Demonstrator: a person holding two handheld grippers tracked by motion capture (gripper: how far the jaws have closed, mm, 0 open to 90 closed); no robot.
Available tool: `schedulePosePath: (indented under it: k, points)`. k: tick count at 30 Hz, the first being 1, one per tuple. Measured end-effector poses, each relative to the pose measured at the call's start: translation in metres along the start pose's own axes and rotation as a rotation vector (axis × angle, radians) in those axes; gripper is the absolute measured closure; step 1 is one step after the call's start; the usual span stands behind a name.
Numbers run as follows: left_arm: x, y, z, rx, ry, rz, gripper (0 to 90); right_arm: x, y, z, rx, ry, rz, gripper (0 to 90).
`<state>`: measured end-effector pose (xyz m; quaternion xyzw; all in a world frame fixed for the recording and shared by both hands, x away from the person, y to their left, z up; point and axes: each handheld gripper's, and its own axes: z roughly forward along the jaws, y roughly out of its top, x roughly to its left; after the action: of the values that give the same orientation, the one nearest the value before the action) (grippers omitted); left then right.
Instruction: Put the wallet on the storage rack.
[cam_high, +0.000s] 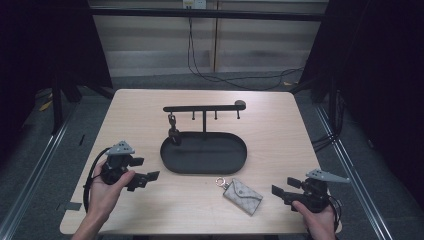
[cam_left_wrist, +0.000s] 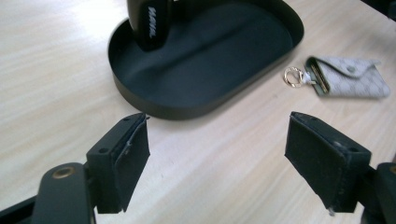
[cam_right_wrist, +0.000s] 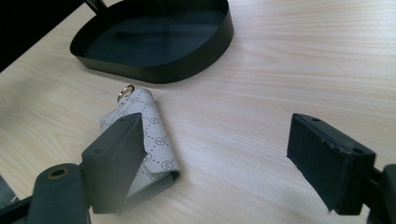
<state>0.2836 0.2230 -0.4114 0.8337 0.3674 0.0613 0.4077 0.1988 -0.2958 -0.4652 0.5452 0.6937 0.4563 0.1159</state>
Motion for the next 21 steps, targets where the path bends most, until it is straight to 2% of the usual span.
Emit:
schedulePosePath:
  k: [2, 3, 5, 7, 11, 13, 17, 18, 21]
  points:
    - [-0.001, -0.007, 0.0, -0.011, -0.017, -0.007, 21.5, 0.0, 0.0, 0.001, 0.007, -0.005, -0.001, 18.9]
    - [-0.001, -0.01, 0.001, -0.001, -0.016, -0.001, 21.5, 0.0, 0.001, 0.001, 0.01, -0.005, -0.002, 19.2]
    - [-0.005, -0.016, 0.002, 0.007, 0.012, 0.02, 21.4, 0.001, 0.001, 0.002, 0.014, -0.008, -0.008, 19.5]
    - [-0.009, -0.022, 0.001, 0.027, -0.004, 0.026, 21.3, 0.001, 0.001, 0.002, 0.019, -0.006, -0.013, 19.6]
    - [-0.015, -0.036, -0.003, 0.022, -0.003, 0.043, 21.3, 0.001, 0.003, 0.002, 0.023, 0.009, -0.022, 19.6]
    - [-0.015, -0.044, -0.003, 0.022, -0.005, 0.036, 21.3, 0.001, 0.004, 0.003, 0.025, 0.013, -0.028, 19.5]
    - [-0.007, -0.056, 0.002, 0.055, -0.011, 0.022, 20.7, 0.007, 0.006, 0.006, 0.042, 0.016, -0.043, 17.6]
    - [-0.004, -0.063, 0.003, 0.054, -0.027, 0.005, 20.5, 0.012, 0.008, 0.009, 0.056, 0.024, -0.05, 16.2]
    - [-0.006, -0.071, 0.001, 0.058, -0.029, 0.005, 20.4, 0.022, 0.011, 0.012, 0.077, 0.026, -0.087, 17.5]
